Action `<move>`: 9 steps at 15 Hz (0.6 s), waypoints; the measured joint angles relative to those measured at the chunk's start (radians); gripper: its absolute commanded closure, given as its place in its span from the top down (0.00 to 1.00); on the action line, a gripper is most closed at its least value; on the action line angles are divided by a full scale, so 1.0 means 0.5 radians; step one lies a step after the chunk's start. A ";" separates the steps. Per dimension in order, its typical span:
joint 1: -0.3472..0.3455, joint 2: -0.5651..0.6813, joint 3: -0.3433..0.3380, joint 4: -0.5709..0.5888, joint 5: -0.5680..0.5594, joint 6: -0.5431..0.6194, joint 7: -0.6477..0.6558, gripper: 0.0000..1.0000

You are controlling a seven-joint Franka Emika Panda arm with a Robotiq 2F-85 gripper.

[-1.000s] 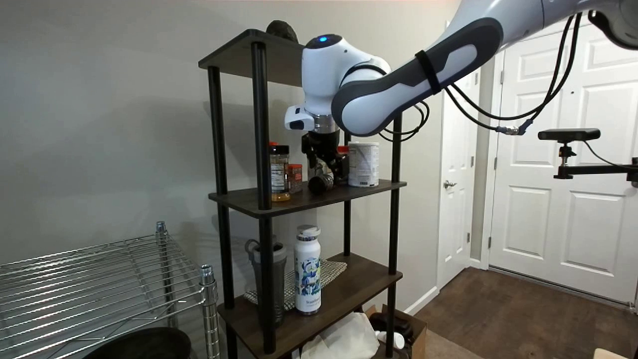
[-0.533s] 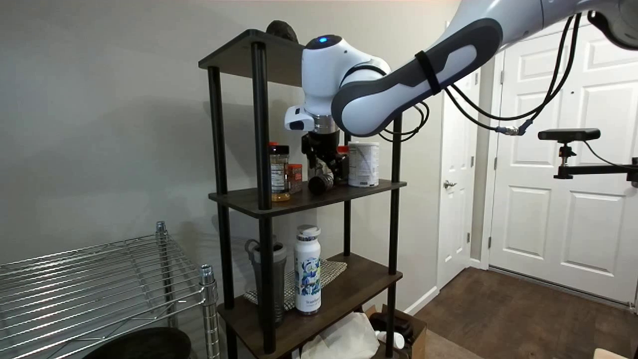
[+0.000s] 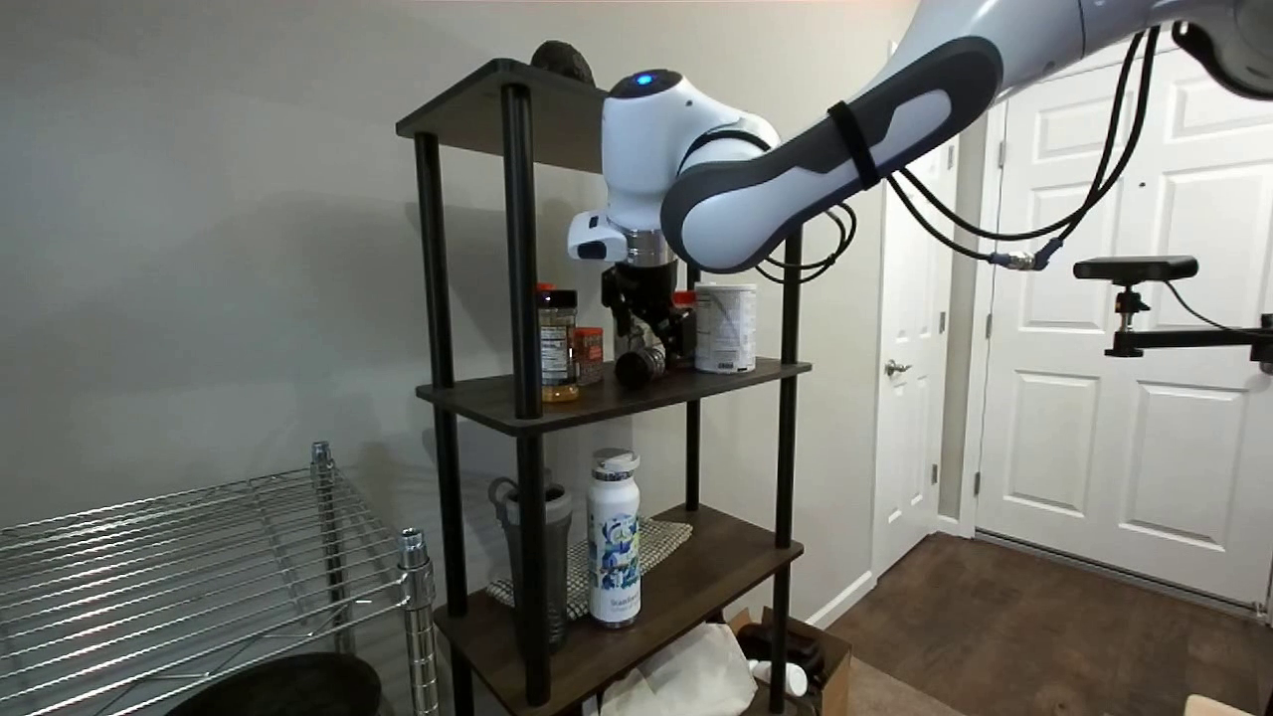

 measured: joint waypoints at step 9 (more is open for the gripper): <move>-0.003 0.003 -0.011 0.000 0.004 0.023 0.003 1.00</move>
